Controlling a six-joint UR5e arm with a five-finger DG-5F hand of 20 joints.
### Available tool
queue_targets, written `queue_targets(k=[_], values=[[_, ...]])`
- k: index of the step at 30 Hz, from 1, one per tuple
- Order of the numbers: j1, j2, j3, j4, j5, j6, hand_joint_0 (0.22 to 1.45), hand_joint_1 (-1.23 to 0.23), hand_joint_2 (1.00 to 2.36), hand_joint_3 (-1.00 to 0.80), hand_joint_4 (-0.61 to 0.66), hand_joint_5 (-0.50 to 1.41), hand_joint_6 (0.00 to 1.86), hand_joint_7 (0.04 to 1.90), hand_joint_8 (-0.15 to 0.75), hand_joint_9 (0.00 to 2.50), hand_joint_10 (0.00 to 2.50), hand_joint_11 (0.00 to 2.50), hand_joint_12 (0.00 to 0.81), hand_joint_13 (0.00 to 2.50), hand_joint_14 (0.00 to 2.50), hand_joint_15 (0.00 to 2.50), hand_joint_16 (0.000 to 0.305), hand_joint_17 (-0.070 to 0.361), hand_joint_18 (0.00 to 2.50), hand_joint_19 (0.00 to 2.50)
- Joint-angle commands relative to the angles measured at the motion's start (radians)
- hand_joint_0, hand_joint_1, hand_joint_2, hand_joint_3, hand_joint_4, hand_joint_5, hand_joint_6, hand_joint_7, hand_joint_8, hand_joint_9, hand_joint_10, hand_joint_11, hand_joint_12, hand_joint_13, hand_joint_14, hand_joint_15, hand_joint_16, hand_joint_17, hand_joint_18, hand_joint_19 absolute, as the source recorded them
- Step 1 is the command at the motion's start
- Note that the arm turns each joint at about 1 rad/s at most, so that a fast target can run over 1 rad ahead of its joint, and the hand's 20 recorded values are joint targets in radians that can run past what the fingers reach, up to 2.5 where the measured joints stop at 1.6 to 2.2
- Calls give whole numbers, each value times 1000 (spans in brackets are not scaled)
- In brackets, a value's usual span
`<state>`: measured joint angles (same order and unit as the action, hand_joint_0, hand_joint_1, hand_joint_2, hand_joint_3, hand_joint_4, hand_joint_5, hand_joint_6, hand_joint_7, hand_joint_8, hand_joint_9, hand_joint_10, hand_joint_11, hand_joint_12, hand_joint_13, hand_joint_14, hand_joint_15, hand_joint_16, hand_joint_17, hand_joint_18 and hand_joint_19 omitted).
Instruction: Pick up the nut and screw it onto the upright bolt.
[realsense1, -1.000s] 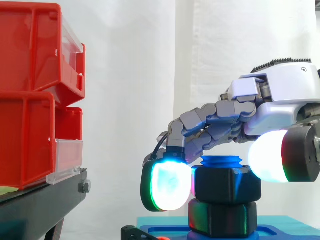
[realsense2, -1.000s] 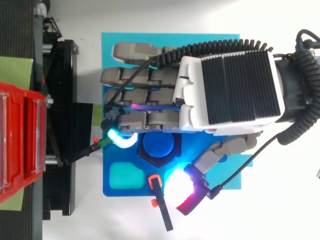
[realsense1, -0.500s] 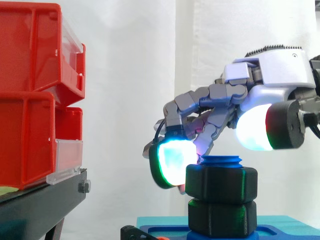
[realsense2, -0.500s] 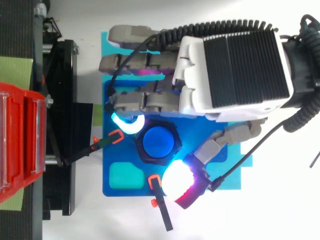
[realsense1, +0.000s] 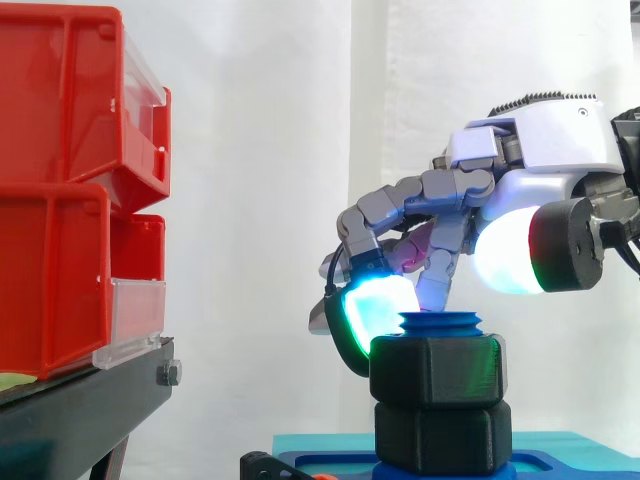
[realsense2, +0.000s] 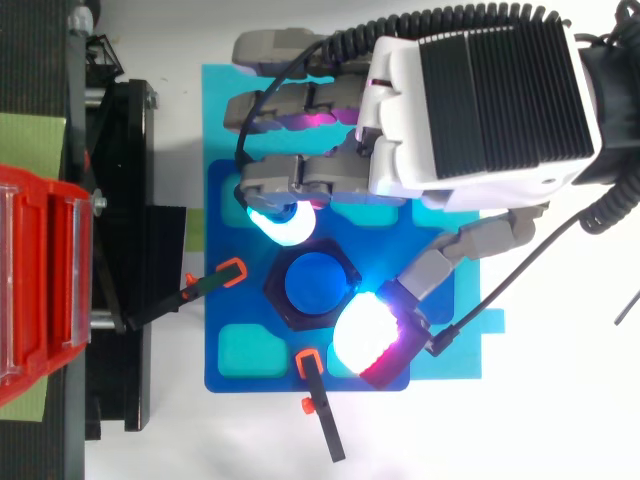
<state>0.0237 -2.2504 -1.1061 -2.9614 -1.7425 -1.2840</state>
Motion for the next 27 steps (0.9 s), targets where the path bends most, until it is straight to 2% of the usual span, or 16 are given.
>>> queue_targets(k=[1, 4, 6, 8, 17, 18, 22, 24, 25, 26, 27], values=[[-1, 0, 0, -1, 0, 0, 434, -410, 1000, -500, 39, 73, 500, 1430, 204, 1278, 5, 154, 314, 563, 0, 0, 33, 74, 190, 33], [-2, 0, 0, -2, 0, -1, 460, -394, 1000, -500, -2, 90, 501, 1427, 127, 1417, 4, 98, 239, 610, 0, 0, 25, 56, 268, 53], [-4, 0, 0, -7, 0, -3, 467, -400, 1000, -500, -10, 104, 501, 1431, 99, 1504, 3, 55, 197, 672, 0, 0, 19, 42, 406, 98], [-4, 0, 0, -13, 0, -3, 468, -406, 1000, -500, -23, 108, 501, 1445, 93, 1573, 2, 58, 173, 721, 0, 0, 17, 39, 444, 115], [-4, 0, 0, -18, 0, -6, 460, -447, 1000, -500, -42, 112, 523, 1444, 80, 1752, 5, 130, 146, 879, 0, 0, 14, 31, 627, 161], [-4, 0, 0, -18, 0, -6, 460, -448, 1000, -500, -41, 110, 535, 1432, 86, 1884, 8, 222, 137, 966, 0, 0, 12, 28, 696, 183], [-10, 0, 14, -21, 0, -3, 461, -454, 1000, -500, -47, 107, 559, 1384, 111, 1984, 13, 297, 128, 1110, 0, 23, 10, 22, 812, 187], [-22, 0, 28, -36, 0, -3, 461, -451, 1000, -500, -41, 105, 562, 1393, 141, 1983, 13, 280, 129, 1118, 0, 4, 9, 21, 825, 161], [-25, 0, 28, -39, 0, -3, 461, -446, 1000, -500, -26, 99, 551, 1413, 163, 1922, 11, 270, 138, 1085, 0, 0, 9, 21, 763, 109], [-39, 0, 37, -47, 0, 5, 460, -440, 1000, -500, 3, 94, 511, 1480, 181, 1857, 13, 269, 159, 1024, 0, 0, 11, 24, 699, 78], [-44, 2, 45, -47, 0, 6, 459, -437, 1000, -500, 22, 80, 501, 1459, 195, 1783, 9, 248, 177, 972, 0, 0, 13, 28, 640, 60]])
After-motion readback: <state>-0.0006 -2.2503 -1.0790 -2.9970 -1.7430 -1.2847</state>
